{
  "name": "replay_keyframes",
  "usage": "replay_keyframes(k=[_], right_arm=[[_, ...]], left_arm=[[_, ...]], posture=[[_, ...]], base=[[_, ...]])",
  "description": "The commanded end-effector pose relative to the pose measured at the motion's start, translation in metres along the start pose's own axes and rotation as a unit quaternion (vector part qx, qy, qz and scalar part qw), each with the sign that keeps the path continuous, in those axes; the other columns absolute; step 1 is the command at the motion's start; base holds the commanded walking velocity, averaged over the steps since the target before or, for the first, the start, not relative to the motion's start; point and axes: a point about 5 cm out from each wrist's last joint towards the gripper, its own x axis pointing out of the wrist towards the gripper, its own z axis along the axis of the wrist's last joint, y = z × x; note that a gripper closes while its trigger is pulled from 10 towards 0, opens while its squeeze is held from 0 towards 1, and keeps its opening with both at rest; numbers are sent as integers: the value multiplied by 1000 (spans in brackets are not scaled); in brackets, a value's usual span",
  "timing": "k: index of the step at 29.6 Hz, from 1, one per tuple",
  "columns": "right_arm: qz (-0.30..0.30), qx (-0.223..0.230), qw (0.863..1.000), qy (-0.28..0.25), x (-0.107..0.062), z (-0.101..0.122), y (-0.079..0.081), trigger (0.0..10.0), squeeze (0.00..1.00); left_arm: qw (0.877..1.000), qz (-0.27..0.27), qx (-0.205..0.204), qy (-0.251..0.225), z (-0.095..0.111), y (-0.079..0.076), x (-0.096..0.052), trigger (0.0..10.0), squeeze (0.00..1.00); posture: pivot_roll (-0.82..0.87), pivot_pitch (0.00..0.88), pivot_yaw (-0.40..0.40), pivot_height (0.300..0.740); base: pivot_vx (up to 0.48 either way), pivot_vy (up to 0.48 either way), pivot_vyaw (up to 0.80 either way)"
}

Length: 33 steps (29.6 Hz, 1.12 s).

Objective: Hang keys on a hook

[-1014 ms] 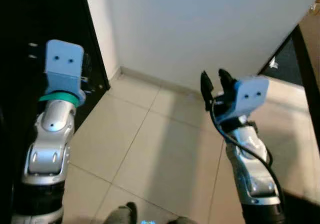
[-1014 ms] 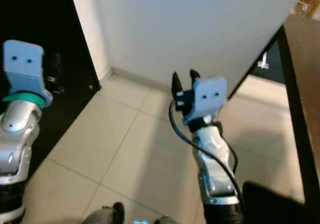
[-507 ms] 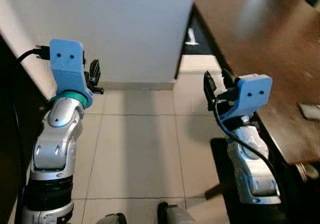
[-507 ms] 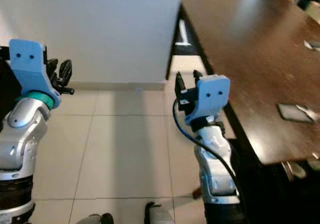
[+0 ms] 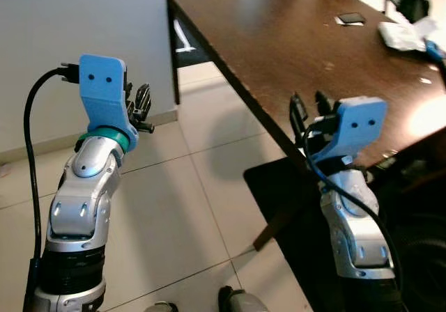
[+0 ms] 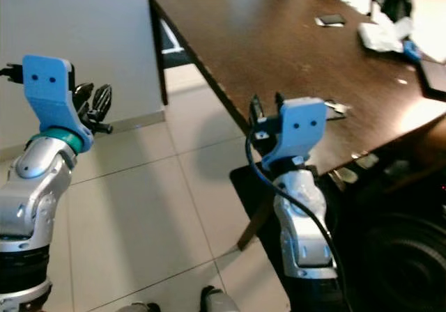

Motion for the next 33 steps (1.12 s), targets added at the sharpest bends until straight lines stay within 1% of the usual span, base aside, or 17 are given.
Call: replay_keyframes(k=[1,8,9,10,12,14,17,18,23,31,33], right_arm=[[4,4,1000,8,-3,-4,2,10000,0],[1,2,1000,8,-3,-3,1,10000,0],[2,3,1000,8,-3,-3,1,10000,0],[2,3,1000,8,-3,-3,1,10000,0],[3,4,1000,8,-3,-3,2,10000,0],[3,4,1000,8,-3,-3,2,10000,0],[3,3,1000,7,-2,-3,2,10000,0],[3,2,1000,6,-2,-3,1,10000,0],[2,2,1000,6,-1,-3,1,10000,0],[5,3,1000,5,-1,-2,2,10000,0],[5,0,1000,3,-1,-2,2,10000,0]], left_arm=[[1000,-6,-2,13,-5,-1,-3,10000,0],[1000,-28,2,9,-4,-6,-3,10000,0],[999,-28,29,6,-5,-5,-4,10000,0],[999,-28,29,6,-5,-5,-4,10000,0],[999,-28,42,7,-6,-5,-4,10000,0],[999,-28,42,7,-6,-4,-5,10000,0],[995,-29,99,4,-8,-3,-4,10000,0],[994,-30,109,4,-9,-3,-4,10000,0],[993,-33,111,2,-9,-4,-4,10000,0],[994,-28,107,-5,-7,-3,-4,10000,0],[994,-26,109,-10,-6,-3,-4,10000,0]], posture=[[25,100,66,740],[25,102,70,740],[26,103,69,740],[26,103,69,740],[26,103,69,740],[26,103,69,740],[26,99,69,740],[27,98,70,740],[29,100,67,740],[26,101,67,740],[26,102,68,740]], base=[[0,0,-800],[0,0,-800],[0,0,-800],[0,0,-800],[0,0,-800],[0,0,-800],[0,0,-800],[0,0,-800],[0,0,-800],[0,0,-800],[480,0,-531]])
